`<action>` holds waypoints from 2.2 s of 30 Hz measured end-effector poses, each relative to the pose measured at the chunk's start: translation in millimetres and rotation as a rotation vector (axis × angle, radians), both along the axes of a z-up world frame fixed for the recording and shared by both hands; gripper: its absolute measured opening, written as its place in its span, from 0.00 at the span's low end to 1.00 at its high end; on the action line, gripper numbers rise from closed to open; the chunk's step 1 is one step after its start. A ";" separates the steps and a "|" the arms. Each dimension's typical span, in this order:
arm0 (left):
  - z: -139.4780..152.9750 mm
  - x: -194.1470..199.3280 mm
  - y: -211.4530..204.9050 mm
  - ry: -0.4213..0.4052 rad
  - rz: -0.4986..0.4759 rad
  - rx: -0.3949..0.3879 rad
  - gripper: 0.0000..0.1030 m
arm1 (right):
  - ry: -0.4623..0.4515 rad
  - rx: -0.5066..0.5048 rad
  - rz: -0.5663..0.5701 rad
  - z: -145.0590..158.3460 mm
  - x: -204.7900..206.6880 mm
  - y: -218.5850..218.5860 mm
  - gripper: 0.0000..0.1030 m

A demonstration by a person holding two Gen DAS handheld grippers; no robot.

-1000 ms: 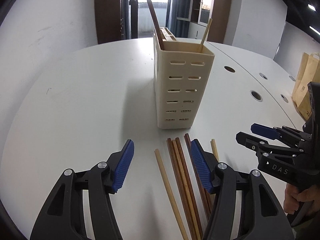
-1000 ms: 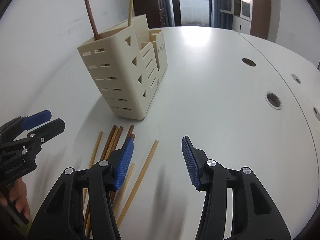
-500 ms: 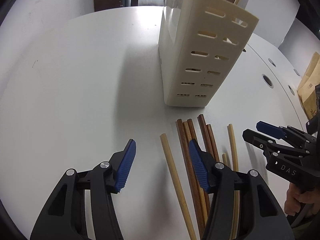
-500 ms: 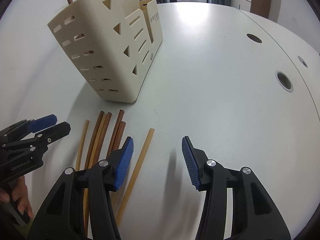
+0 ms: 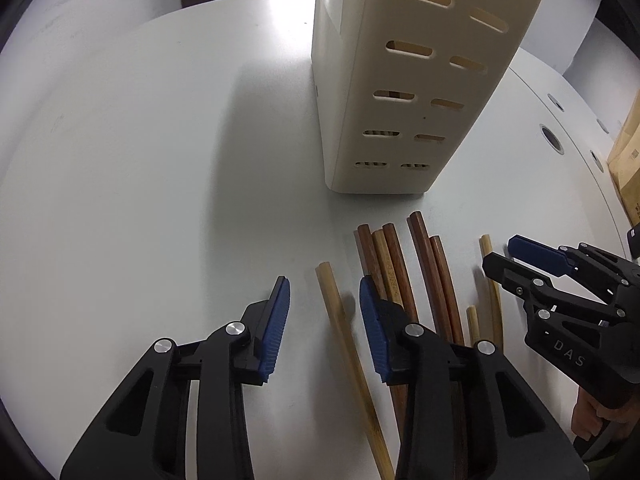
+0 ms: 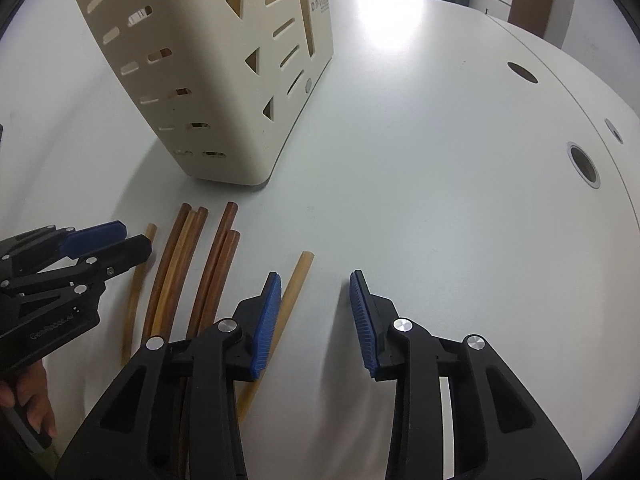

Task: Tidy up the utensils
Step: 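Lower both tools and close each on another chopstick, then lift a pale chopstick with the left tool while the right tool lifts another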

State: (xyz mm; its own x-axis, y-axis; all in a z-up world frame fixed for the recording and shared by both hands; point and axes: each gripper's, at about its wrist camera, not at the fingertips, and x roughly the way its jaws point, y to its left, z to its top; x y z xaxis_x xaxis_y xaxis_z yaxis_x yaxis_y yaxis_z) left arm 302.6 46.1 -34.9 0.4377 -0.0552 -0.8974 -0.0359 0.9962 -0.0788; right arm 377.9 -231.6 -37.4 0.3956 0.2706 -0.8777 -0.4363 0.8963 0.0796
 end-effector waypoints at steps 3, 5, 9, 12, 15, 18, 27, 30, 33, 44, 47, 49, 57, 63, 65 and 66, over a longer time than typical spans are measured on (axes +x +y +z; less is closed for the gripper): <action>-5.4 2.3 -1.3 0.007 0.004 0.013 0.29 | 0.001 -0.008 0.004 0.7 -0.5 2.3 0.31; -6.9 2.4 -4.5 0.000 -0.002 0.038 0.28 | -0.002 -0.015 0.009 1.0 -2.7 4.2 0.28; -9.0 3.0 -15.5 -0.005 -0.022 0.079 0.15 | 0.007 -0.008 0.020 3.5 -14.9 8.8 0.15; -9.0 -0.2 -18.8 -0.015 -0.043 0.122 0.09 | 0.014 0.001 0.020 3.8 -14.6 8.6 0.11; -9.5 2.0 -20.1 -0.017 -0.043 0.117 0.06 | 0.026 0.022 0.006 3.6 -9.2 5.6 0.08; -8.8 3.3 -21.6 -0.022 -0.035 0.114 0.06 | 0.036 0.042 -0.003 3.6 -6.6 2.8 0.07; 40.0 -15.1 -12.1 -0.162 -0.016 0.059 0.06 | -0.050 0.153 -0.003 36.7 -20.5 -4.1 0.07; 55.3 -19.7 -15.6 -0.208 -0.018 0.052 0.06 | -0.100 0.191 0.015 53.4 -26.7 -5.5 0.07; 68.2 -27.7 -18.5 -0.248 -0.019 0.048 0.06 | -0.135 0.230 0.033 64.4 -27.5 -9.5 0.07; 117.5 -49.1 -30.1 -0.394 -0.032 0.033 0.06 | -0.269 0.298 0.072 100.8 -39.9 -18.2 0.07; 128.7 -51.2 -31.7 -0.427 -0.028 0.026 0.06 | -0.297 0.314 0.077 108.1 -46.2 -22.8 0.07; 136.4 -53.4 -31.7 -0.449 -0.024 0.026 0.06 | -0.320 0.323 0.081 116.8 -48.6 -24.1 0.07; 161.2 -60.8 -26.2 -0.517 -0.031 0.004 0.06 | -0.383 0.351 0.098 140.6 -52.9 -22.7 0.07; 171.5 -56.9 -27.6 -0.553 -0.042 -0.005 0.06 | -0.420 0.377 0.119 152.9 -47.3 -18.3 0.07; 179.0 -55.7 -26.2 -0.576 -0.040 -0.007 0.06 | -0.443 0.386 0.125 159.7 -45.3 -16.5 0.07; 182.6 -54.7 -25.4 -0.588 -0.039 -0.012 0.06 | -0.454 0.394 0.130 163.5 -44.1 -15.3 0.07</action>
State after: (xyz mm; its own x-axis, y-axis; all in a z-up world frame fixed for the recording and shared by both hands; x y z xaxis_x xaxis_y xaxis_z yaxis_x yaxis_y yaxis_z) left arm 247.9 20.7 147.7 0.8592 -0.0900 -0.5037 0.0540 0.9949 -0.0857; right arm 333.8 -246.9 126.1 0.6485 0.6114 -0.4535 -0.6080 0.7745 0.1746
